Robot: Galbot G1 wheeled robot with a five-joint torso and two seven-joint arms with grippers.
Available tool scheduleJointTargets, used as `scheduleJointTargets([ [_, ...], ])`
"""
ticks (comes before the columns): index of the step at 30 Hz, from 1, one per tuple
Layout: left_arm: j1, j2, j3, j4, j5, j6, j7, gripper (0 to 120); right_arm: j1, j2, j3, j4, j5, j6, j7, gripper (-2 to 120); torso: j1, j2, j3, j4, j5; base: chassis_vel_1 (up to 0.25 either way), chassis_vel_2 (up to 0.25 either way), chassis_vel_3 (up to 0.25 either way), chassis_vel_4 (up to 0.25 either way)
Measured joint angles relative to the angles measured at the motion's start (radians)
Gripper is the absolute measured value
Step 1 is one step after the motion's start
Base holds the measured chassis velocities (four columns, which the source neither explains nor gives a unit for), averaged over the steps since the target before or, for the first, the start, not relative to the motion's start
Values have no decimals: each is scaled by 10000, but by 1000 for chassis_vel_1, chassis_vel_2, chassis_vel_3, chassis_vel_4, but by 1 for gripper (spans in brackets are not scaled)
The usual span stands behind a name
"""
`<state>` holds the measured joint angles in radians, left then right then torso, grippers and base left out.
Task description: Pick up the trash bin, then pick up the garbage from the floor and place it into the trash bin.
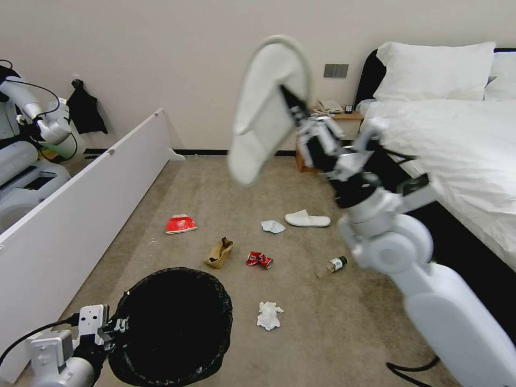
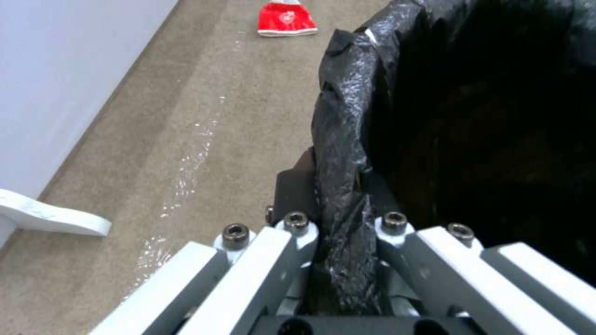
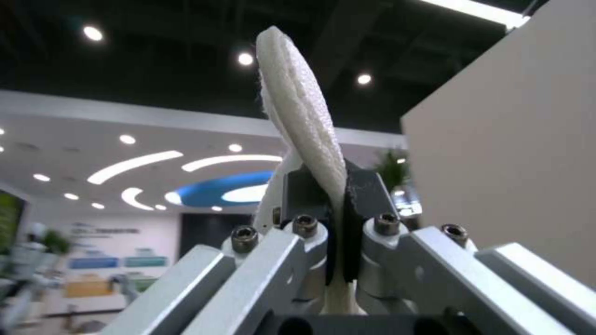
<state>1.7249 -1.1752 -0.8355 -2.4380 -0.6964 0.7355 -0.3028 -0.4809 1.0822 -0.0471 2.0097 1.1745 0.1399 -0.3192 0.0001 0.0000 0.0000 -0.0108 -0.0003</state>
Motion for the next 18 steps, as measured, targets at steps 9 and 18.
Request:
scheduleJointTargets([
  [9,-44,-75,-39,-38,6,0,9,4,186,730,-1606,-600,-388,1,-184,1,0,0,0,-4,-1,0,0,0,0],
  [18,-76,-59,-120,-108,-13,0,12,4,-405,255,-2171,-684,-939,-17,-194,1,0,-1,0,-4,3,0,0,0,0],
])
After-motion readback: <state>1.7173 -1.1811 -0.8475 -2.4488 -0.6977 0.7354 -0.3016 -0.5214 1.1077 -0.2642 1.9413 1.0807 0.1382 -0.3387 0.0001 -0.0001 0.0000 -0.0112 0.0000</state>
